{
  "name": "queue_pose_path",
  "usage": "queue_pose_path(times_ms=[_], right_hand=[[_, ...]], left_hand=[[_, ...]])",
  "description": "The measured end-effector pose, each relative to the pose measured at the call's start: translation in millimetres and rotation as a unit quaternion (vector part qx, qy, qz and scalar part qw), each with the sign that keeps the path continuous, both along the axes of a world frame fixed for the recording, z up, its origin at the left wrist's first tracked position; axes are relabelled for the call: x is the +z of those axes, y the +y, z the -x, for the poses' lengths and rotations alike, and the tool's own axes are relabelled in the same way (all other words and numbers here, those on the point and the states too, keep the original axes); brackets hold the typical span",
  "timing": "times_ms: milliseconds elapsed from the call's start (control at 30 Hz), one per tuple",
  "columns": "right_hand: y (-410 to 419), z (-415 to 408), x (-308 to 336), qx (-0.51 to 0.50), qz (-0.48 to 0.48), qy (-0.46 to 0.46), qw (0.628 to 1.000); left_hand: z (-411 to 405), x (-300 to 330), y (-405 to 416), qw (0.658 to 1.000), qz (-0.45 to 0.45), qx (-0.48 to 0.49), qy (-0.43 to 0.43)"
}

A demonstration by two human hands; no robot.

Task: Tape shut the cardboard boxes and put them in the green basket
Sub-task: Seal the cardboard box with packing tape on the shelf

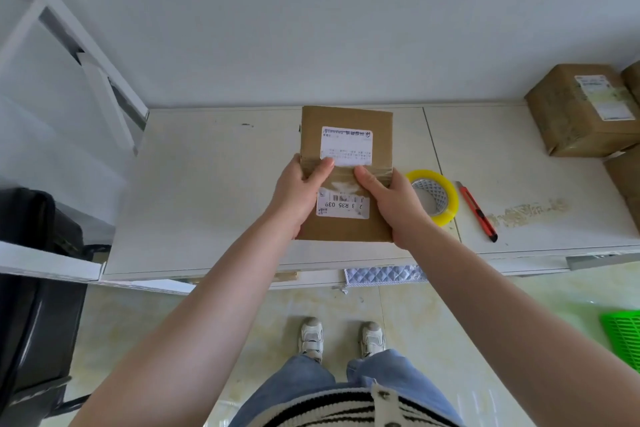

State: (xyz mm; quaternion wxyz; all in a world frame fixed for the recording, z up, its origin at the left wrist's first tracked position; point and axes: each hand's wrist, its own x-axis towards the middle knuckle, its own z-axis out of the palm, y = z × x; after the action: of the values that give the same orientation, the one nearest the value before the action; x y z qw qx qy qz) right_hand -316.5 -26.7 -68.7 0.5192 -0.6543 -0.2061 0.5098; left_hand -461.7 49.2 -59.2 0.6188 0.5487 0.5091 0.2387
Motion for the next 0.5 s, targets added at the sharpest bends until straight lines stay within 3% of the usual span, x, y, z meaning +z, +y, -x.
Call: queue_pose_path(times_ms=[167,267,367,500], right_hand=[[-8.8,-11.2,6.1,0.017,0.015,-0.053,0.998],[-12.3,-45.7,20.9,0.030,0.041,-0.039,0.998],[-28.7,-89.1,38.9,0.014,0.028,-0.060,0.998],[-78.5,-135.6,54.1,0.007,0.039,-0.026,0.999]], left_hand=[[-9.1,-3.1,2.5,0.998,-0.035,-0.045,0.020],[-16.2,9.6,17.8,0.991,-0.018,-0.130,0.013],[-38.1,29.7,23.8,0.962,-0.032,-0.272,0.017],[-87.4,49.3,8.8,0.926,-0.059,-0.372,0.034]])
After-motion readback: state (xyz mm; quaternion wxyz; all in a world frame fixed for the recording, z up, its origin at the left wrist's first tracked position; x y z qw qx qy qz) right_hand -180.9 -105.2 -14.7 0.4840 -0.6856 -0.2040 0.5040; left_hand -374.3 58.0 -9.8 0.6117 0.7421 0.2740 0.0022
